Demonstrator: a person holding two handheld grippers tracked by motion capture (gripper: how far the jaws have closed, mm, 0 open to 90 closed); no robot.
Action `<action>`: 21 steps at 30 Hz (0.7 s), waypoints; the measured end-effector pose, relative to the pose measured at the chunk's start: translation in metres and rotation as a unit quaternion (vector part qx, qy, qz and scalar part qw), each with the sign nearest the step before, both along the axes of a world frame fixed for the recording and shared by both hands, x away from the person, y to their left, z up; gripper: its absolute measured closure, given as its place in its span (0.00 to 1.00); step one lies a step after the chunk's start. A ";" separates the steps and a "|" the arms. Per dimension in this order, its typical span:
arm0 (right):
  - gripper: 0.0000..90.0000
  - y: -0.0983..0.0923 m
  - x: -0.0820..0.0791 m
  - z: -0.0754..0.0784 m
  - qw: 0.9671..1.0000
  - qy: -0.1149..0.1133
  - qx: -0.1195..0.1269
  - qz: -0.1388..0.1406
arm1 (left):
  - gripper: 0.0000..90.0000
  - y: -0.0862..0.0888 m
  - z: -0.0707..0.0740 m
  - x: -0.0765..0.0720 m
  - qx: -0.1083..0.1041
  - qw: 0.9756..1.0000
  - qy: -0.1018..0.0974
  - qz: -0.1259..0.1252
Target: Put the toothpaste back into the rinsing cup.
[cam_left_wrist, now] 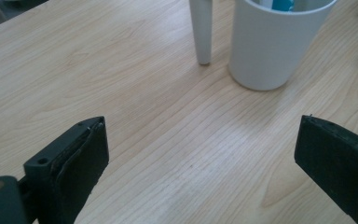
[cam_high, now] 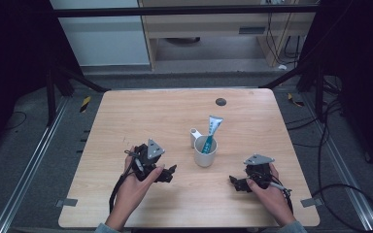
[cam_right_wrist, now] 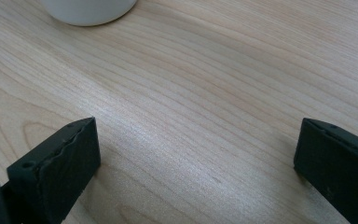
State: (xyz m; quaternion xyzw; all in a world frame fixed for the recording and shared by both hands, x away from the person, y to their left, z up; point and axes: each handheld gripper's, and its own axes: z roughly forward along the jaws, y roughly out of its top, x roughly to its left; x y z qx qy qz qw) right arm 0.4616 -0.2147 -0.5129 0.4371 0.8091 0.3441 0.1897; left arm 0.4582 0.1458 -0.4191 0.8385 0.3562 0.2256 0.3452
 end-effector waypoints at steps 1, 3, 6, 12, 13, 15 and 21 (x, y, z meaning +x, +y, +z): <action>0.01 0.000 0.000 0.000 1.000 0.000 0.000 0.000 | 0.03 0.000 0.000 0.000 0.000 1.000 0.000 0.000; 0.01 0.000 0.000 0.000 1.000 0.000 0.000 0.000 | 0.03 0.005 -0.006 0.002 0.004 1.000 0.005 0.008; 0.01 0.000 0.000 0.000 1.000 0.000 0.000 0.000 | 0.04 0.014 -0.014 0.005 0.012 1.000 0.010 0.018; 0.01 0.000 0.000 0.000 1.000 0.000 0.000 0.000 | 0.04 0.038 -0.034 0.010 0.016 0.998 0.029 0.048; 0.01 0.000 0.000 0.000 1.000 0.000 0.000 0.000 | 0.04 0.038 -0.034 0.010 0.016 0.998 0.029 0.048; 0.01 0.000 0.000 0.000 1.000 0.000 0.000 0.000 | 0.05 0.045 -0.040 0.011 0.016 0.998 0.034 0.057; 0.01 0.000 0.000 0.000 1.000 0.000 0.000 0.000 | 0.05 0.071 -0.057 0.019 0.014 0.995 0.053 0.086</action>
